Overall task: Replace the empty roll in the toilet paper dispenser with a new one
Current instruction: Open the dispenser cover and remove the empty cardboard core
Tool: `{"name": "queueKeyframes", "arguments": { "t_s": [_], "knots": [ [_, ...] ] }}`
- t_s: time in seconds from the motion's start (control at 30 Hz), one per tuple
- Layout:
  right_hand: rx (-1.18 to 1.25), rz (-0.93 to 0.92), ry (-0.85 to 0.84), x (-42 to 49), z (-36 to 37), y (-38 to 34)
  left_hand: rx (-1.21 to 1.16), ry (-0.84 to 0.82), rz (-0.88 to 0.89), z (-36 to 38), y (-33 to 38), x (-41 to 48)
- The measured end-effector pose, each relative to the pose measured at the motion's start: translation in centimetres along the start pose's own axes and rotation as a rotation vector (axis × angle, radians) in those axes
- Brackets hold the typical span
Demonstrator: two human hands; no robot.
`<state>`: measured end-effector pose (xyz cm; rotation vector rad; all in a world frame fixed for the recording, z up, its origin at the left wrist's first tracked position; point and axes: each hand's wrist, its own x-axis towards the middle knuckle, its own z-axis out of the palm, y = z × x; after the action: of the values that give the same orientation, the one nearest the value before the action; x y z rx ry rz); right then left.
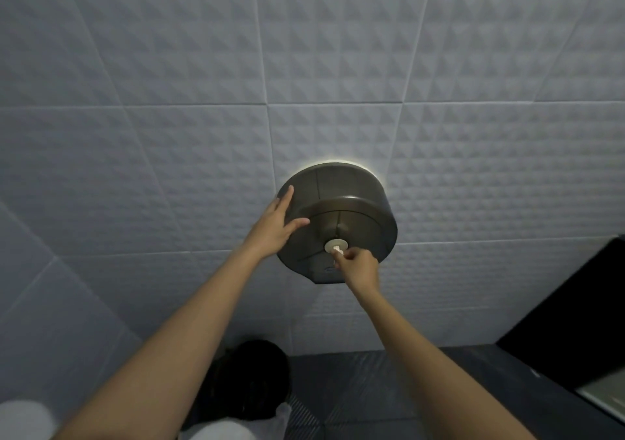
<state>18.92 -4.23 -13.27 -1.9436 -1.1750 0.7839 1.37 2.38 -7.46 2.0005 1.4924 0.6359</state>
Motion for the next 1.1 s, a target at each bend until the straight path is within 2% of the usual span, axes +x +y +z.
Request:
{"name": "queueKeyframes", "arguments": {
  "t_s": [0.13,0.33,0.47,0.57,0.63,0.7,0.77,0.83,0.97,1.1],
  "knots": [
    [-0.096,-0.105,0.117,-0.7,0.4,0.2,-0.026,0.018,0.003,0.3,-0.3,0.1],
    [-0.271,-0.42,0.208,-1.2,0.9,1.6,-0.039,0.037,-0.004,0.6,-0.4,-0.1],
    [-0.314,-0.482,0.208,-1.0,0.8,2.1,-0.064,0.028,-0.017,0.7,-0.3,-0.3],
    [-0.224,-0.483,0.239,-1.1,0.0,2.3,-0.114,0.0,-0.054,0.9,-0.1,-0.5],
    [-0.142,-0.537,0.364,-1.3,-1.0,1.8,-0.143,-0.015,-0.103,1.0,-0.1,-0.6],
    [-0.118,-0.589,0.586,-0.9,-2.3,0.6,-0.236,-0.041,-0.167,0.9,0.3,-0.7],
    [-0.078,-0.533,0.695,0.3,-3.9,-1.0,-0.356,-0.063,-0.23,0.7,1.1,-0.6],
    [-0.038,-0.408,0.594,2.0,-5.1,-2.5,-0.453,-0.053,-0.279,0.5,1.9,-0.3],
    [0.17,-0.183,0.175,5.5,-6.4,-3.5,-0.534,0.02,-0.334,1.0,2.8,0.2],
    [0.164,-0.173,0.05,6.2,-6.8,-2.7,-0.552,0.027,-0.347,1.9,2.4,-0.6]
  ]
}}
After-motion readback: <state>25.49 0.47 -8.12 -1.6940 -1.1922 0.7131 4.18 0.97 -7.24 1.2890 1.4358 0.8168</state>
